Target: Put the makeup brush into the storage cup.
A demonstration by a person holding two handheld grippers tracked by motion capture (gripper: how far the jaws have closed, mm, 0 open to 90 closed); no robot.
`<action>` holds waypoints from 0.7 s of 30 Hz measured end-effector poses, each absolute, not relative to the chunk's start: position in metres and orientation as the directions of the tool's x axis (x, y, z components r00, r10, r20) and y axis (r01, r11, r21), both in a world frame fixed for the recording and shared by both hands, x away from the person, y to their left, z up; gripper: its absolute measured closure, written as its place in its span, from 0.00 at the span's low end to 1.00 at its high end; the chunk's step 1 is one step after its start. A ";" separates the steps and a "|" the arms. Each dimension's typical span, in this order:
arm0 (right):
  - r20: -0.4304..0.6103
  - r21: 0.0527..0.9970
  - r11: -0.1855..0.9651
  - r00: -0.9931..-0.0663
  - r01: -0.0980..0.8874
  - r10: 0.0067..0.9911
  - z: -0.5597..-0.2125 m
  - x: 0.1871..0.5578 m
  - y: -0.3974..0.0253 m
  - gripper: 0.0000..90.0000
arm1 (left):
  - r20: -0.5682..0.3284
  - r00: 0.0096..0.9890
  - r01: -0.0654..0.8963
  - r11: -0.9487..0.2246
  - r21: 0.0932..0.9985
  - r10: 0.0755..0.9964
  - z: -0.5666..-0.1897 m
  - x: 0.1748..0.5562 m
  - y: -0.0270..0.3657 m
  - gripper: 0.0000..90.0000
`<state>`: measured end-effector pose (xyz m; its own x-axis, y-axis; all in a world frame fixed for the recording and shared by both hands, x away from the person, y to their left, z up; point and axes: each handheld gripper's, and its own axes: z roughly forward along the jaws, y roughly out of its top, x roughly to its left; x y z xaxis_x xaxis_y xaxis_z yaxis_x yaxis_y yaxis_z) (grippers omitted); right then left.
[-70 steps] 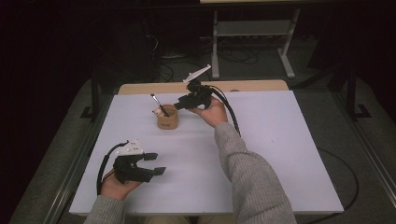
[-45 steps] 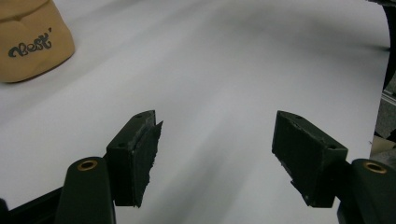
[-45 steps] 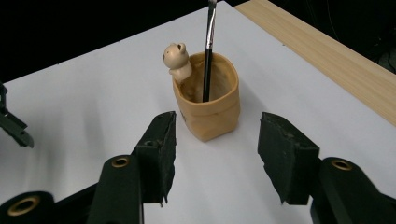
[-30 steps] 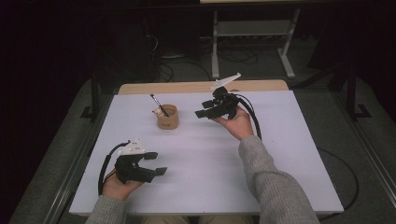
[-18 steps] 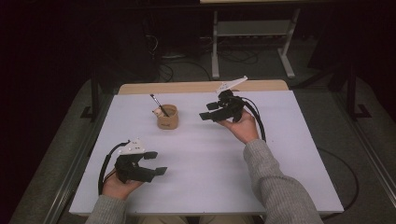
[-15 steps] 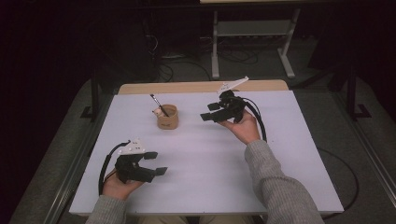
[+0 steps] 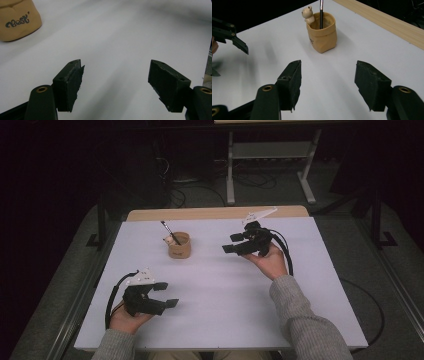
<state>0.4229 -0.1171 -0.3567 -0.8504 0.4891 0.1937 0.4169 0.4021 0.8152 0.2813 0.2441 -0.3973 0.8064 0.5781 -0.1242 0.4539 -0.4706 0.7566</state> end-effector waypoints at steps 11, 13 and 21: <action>0.179 0.807 0.415 -0.845 0.419 0.505 -0.358 0.409 -0.128 0.36 | -0.130 0.799 0.461 -0.458 0.760 0.587 -0.398 0.282 0.245 0.29; 0.180 0.808 0.413 -0.843 0.421 0.507 -0.358 0.408 -0.130 0.36 | -0.134 0.798 0.463 -0.455 0.760 0.588 -0.398 0.282 0.246 0.29; 0.181 0.811 0.402 -0.837 0.424 0.516 -0.362 0.397 -0.143 0.35 | -0.128 0.795 0.460 -0.451 0.765 0.593 -0.397 0.282 0.246 0.28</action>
